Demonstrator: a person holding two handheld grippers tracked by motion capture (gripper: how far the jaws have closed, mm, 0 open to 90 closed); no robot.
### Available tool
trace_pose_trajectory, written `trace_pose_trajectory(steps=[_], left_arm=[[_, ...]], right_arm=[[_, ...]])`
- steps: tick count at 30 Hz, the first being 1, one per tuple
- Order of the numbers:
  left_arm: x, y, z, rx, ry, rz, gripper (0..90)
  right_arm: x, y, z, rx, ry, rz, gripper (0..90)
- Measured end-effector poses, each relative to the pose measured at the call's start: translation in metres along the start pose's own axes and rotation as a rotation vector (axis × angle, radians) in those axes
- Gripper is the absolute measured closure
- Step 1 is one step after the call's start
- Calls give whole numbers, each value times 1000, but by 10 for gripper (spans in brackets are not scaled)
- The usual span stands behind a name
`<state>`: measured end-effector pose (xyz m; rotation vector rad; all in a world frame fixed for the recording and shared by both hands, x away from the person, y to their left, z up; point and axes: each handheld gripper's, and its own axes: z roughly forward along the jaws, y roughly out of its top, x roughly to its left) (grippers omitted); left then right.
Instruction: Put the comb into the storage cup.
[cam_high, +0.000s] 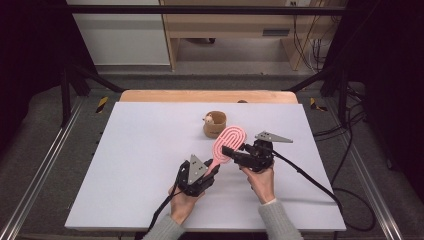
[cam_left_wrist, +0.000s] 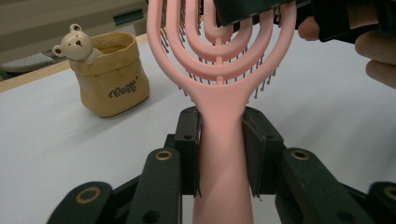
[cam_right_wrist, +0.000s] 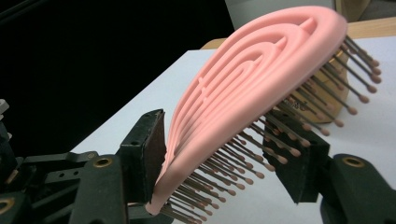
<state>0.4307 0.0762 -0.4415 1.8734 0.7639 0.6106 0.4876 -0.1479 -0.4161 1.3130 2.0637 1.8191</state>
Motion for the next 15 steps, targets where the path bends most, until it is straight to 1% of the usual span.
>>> trace_pose_trajectory(steps=[9, 15], left_arm=[[-1, -1, 1, 2, 16, 13, 688], [-2, -1, 1, 1, 24, 16, 688]], right_arm=[[-1, 1, 1, 26, 15, 62, 460], [0, 2, 0, 29, 25, 88, 501]])
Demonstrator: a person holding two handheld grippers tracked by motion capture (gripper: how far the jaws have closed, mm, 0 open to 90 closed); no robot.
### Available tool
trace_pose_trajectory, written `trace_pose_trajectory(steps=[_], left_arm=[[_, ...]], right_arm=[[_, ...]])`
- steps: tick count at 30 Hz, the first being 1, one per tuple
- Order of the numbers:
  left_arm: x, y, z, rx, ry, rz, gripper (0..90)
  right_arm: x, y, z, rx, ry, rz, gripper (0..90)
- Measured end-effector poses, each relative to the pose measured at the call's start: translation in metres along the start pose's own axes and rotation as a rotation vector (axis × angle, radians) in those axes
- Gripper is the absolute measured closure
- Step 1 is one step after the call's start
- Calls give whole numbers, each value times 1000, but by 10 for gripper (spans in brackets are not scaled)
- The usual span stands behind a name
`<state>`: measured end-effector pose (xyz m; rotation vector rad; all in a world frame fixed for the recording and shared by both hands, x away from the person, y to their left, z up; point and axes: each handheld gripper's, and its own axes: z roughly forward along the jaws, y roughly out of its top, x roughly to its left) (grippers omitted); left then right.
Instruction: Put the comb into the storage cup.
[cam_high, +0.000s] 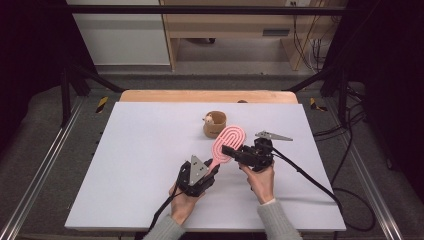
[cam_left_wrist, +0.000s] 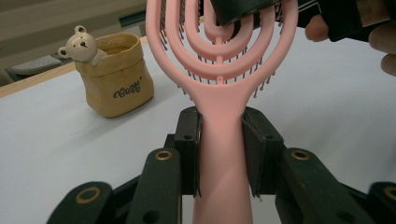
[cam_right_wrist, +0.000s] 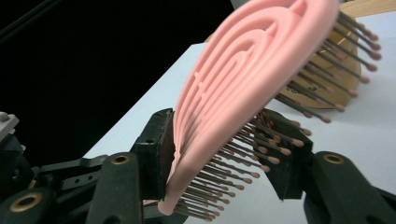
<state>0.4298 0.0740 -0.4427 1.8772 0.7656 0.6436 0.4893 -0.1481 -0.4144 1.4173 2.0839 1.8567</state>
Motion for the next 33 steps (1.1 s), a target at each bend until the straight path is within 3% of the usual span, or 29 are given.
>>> trace_pose_trajectory(steps=[18, 33], left_arm=[[-3, 2, 3, 4, 27, 17, 688], [0, 4, 3, -7, 8, 3, 680]], right_arm=[[4, 0, -3, -3, 55, 45, 623], [7, 0, -6, -22, 79, 29, 641]])
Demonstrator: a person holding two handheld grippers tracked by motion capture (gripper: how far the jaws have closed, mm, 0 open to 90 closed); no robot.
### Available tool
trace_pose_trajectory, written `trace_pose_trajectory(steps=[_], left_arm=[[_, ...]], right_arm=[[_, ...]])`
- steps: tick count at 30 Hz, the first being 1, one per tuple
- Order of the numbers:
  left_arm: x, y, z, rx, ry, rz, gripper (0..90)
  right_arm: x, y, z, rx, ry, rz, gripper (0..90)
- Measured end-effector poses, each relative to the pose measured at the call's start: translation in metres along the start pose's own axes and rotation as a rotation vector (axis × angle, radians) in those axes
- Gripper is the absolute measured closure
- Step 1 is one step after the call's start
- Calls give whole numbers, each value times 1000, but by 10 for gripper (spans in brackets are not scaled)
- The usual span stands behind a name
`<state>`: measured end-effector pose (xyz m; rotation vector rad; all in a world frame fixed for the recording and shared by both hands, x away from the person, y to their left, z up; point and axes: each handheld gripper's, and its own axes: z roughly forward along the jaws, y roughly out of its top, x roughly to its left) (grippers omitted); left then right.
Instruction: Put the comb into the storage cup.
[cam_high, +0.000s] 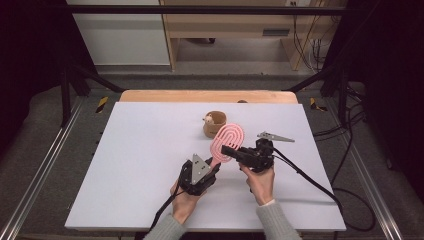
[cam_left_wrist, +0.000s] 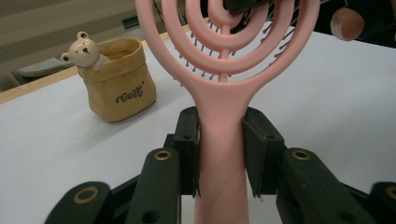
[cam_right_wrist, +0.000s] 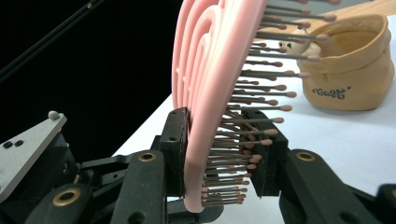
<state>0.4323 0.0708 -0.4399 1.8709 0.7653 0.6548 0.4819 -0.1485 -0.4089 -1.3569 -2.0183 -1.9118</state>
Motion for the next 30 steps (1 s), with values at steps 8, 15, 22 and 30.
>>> trace_pose_trajectory(steps=[8, 15, 22, 30], left_arm=[[4, 3, -2, -4, -22, -20, 631], [6, 7, -5, 4, -58, -45, 534], [14, 14, -9, 24, -114, -83, 376], [24, 24, -16, 40, -173, -122, 186]], right_arm=[[1, 1, -2, -12, 0, -13, 643], [0, 1, -1, -5, -15, -28, 644], [-1, 3, -4, -13, -45, -54, 643], [0, 6, -9, -29, -68, -84, 643]])
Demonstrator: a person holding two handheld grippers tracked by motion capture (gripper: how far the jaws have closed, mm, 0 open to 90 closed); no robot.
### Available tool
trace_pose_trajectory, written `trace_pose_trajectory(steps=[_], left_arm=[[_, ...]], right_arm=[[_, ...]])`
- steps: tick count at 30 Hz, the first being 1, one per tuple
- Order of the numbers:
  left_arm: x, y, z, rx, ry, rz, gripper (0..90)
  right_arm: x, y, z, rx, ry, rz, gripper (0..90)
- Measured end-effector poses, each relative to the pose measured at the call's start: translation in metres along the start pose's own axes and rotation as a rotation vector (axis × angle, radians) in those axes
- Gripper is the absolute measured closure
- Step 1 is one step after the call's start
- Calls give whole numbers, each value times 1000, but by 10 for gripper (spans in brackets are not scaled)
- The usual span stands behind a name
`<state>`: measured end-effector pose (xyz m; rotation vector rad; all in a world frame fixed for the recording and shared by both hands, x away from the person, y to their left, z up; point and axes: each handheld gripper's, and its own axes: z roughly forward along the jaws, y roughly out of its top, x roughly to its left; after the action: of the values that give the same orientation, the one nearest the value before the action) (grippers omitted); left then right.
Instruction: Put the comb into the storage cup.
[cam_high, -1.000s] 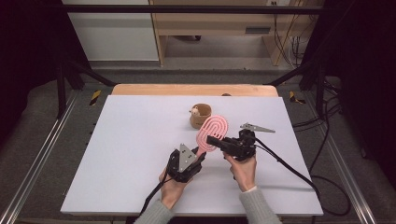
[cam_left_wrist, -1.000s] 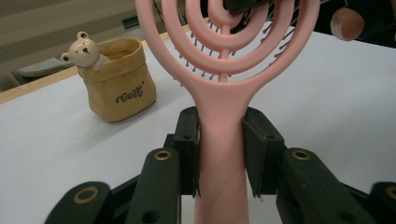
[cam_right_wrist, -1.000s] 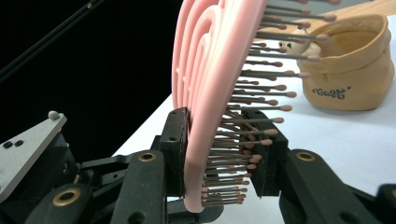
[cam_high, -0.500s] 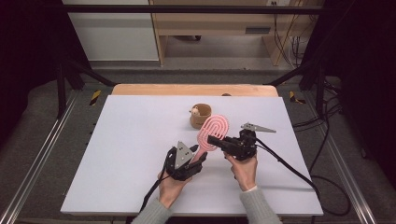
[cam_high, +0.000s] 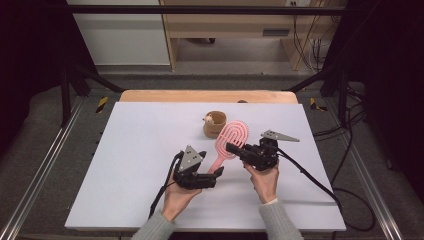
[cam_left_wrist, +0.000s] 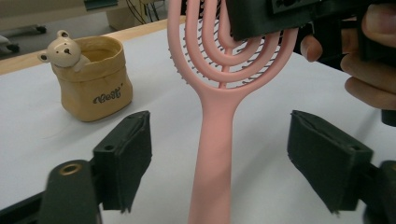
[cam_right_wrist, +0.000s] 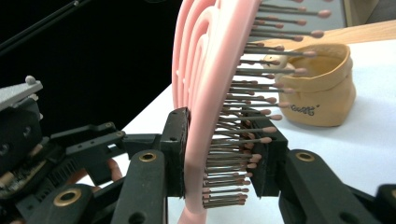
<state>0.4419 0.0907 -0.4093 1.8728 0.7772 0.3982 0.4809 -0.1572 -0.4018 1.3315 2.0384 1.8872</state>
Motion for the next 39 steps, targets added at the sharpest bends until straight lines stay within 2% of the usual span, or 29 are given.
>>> trace_pose_trajectory(steps=[5, 8, 11, 21, 31, 39], left_arm=[[7, 3, -6, -3, -43, -25, 101], [11, 4, -9, 2, -46, -20, 67], [15, 5, -14, 2, -29, -15, 50], [30, 4, -31, -5, -12, -14, 36], [53, -13, -47, -10, 18, -53, 36], [68, -27, -57, -12, 46, -58, 36]], right_arm=[[0, 2, -3, -3, -7, -14, 643], [0, 3, -5, -5, -12, -20, 643], [0, 4, -6, -5, -19, -27, 642], [0, 4, -8, -1, -36, -44, 642], [0, 7, -12, -15, -45, -55, 642], [-1, 8, -13, -17, -57, -66, 641]])
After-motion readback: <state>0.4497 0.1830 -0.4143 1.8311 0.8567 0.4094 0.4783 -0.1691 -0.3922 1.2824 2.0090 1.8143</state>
